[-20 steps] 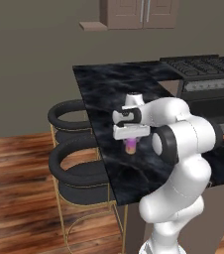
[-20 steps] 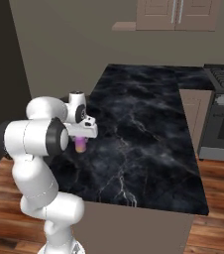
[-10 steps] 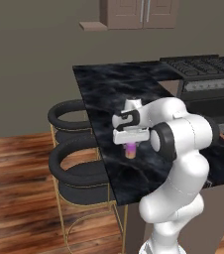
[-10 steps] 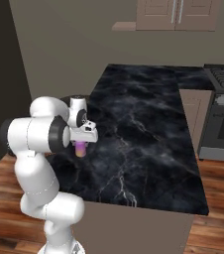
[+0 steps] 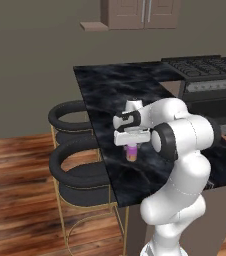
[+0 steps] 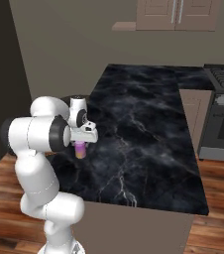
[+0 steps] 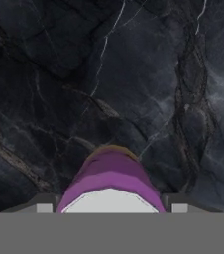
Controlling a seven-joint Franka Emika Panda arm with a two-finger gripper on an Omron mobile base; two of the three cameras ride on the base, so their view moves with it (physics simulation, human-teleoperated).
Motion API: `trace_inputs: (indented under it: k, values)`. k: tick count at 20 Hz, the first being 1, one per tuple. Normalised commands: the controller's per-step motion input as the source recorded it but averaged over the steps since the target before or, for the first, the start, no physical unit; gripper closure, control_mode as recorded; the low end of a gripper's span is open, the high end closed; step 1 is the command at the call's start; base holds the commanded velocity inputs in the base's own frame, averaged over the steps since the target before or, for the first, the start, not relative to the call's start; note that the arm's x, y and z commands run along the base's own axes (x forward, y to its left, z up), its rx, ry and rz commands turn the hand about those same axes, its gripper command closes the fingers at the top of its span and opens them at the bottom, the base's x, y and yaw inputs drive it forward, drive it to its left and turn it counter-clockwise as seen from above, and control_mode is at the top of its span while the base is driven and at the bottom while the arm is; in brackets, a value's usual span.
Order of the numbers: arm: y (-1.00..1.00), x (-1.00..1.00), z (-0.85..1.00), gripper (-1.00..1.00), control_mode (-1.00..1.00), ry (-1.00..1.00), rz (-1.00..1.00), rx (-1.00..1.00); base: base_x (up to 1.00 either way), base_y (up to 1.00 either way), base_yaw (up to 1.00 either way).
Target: Move the drinks to the dining counter.
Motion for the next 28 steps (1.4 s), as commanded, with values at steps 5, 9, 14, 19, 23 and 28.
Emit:
trace_inputs:
  k: [5,9,14,19,23,28]
  values:
    - [0.0,-0.05,0.11,-1.0,-1.0,0.0,0.0,0.0,0.0,0.0,0.0]
    - [0.0,-0.12,0.68,-1.0,-1.0,0.0,-0.01,0.0,0.0,0.0,0.0]
    - [-0.2,-0.4,0.79,-1.0,-1.0,0.0,-0.04,0.0,0.0,0.0,0.0]
    - [-0.44,-0.83,0.69,-1.0,-1.0,0.0,-0.06,0.0,0.0,0.0,0.0]
    - [-0.34,-0.93,0.61,-1.0,-1.0,0.0,-0.07,0.0,0.0,0.0,0.0]
    - [-0.16,-0.98,0.45,-1.0,-1.0,0.0,-0.08,0.0,0.0,0.0,0.0]
